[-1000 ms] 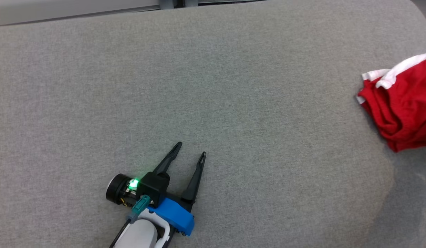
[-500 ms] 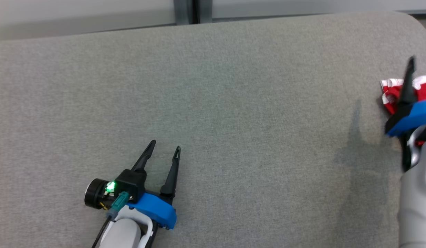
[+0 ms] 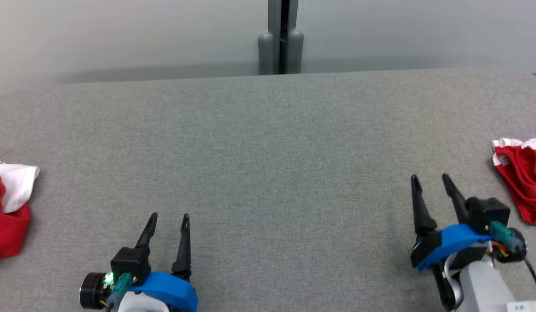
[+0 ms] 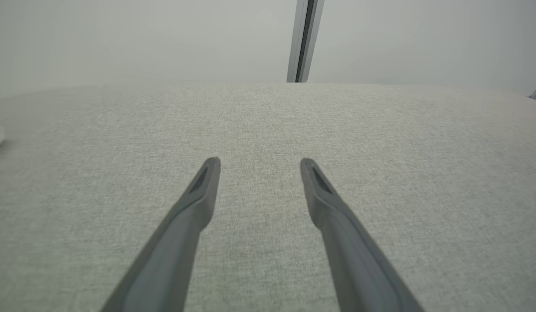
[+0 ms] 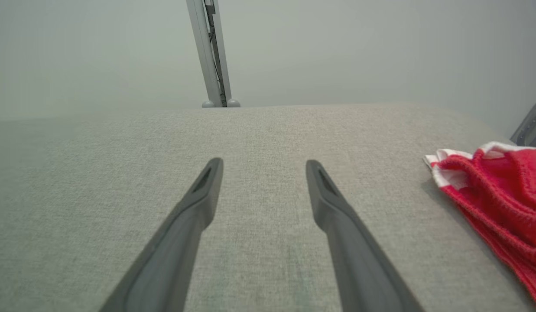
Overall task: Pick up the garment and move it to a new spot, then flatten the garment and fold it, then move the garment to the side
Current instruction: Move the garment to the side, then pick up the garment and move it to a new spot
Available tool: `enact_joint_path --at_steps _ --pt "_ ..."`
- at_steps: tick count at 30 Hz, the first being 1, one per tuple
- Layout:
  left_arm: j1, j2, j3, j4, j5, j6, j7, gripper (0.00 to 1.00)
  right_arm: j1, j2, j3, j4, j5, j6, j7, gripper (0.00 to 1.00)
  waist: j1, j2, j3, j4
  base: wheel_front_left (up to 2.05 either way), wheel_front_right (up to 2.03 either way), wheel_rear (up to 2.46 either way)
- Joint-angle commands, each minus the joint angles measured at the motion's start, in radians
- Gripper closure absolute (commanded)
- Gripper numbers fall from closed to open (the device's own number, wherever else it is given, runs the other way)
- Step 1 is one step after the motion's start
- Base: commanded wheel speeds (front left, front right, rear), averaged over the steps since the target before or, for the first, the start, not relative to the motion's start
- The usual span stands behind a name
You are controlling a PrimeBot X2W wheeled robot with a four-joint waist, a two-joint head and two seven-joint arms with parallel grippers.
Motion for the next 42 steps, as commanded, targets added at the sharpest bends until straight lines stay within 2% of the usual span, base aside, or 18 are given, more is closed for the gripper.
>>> enact_joint_path --at_steps 1,10,21,32,37,42 --pt "0.008 0.000 0.007 -0.001 0.007 0.006 0.000 0.00 0.023 -0.002 0.011 -0.009 0.014 0.000 -0.003 0.00 0.0001 -0.0001 -0.009 0.000 0.00 0.00 0.00" --pt "0.062 -0.009 0.059 -0.022 0.012 0.015 0.000 0.00 0.114 -0.002 0.088 -0.057 0.041 0.000 -0.003 0.00 0.0001 -0.0001 -0.063 0.017 0.00 0.00 0.00" --pt "0.123 -0.012 0.051 -0.029 -0.012 0.025 0.000 0.00 0.199 -0.002 0.092 -0.051 0.065 0.000 -0.003 0.00 0.0001 -0.0001 -0.142 0.056 0.00 0.00 0.00" --pt "0.153 -0.012 0.050 -0.040 -0.018 0.028 0.000 0.00 0.231 -0.002 0.094 -0.049 0.079 0.000 -0.003 0.00 0.0001 -0.0001 -0.156 0.082 0.00 0.00 0.00" --pt "0.125 -0.011 0.036 -0.036 -0.025 0.035 0.000 0.00 0.240 -0.001 0.088 -0.049 0.071 0.000 -0.003 0.00 0.0001 -0.0001 -0.134 0.141 0.00 0.00 0.00" --pt "0.107 -0.011 0.043 -0.027 -0.033 0.038 0.000 0.00 0.231 -0.001 0.085 -0.060 0.065 0.000 -0.003 0.00 0.0001 -0.0001 -0.097 0.249 0.00 0.00 0.00"
